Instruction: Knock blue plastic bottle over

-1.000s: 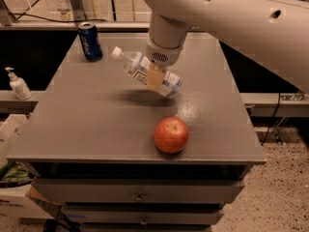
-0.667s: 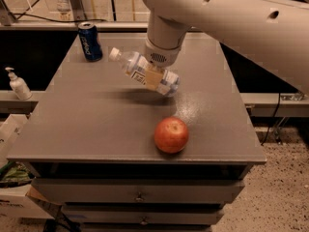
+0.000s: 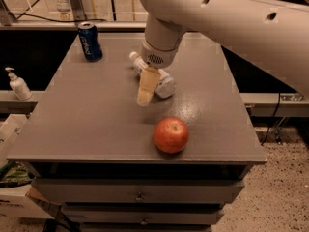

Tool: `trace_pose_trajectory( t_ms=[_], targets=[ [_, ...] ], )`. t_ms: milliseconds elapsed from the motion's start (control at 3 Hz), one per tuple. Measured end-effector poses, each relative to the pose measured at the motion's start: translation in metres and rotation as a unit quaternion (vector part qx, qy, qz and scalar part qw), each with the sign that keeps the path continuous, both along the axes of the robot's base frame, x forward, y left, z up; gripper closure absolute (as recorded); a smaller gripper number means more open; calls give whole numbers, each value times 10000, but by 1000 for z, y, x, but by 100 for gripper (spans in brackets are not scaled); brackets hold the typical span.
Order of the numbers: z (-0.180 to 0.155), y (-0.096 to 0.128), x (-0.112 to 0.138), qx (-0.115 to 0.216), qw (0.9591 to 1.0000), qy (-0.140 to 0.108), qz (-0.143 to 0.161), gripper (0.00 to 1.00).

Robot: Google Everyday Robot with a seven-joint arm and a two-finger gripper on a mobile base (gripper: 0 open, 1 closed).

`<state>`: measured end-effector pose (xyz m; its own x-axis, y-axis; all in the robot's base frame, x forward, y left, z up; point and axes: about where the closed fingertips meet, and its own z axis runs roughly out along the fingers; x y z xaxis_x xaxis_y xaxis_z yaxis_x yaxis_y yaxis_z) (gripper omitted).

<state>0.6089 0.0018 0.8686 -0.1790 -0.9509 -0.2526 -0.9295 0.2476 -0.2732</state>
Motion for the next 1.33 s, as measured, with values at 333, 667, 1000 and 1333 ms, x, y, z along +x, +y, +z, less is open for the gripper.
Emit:
trace_pose_trajectory(
  t_ms=[333, 667, 1000, 1333],
  targets=[
    [1, -1, 0, 385, 9991, -96, -153, 0],
    [3, -10, -10, 1202, 9908, -263, -555, 0],
    [2, -29, -30, 2030, 9728, -431, -1030, 0],
    [4, -50, -40, 2755, 9464, -725, -1520, 0]
  ],
)
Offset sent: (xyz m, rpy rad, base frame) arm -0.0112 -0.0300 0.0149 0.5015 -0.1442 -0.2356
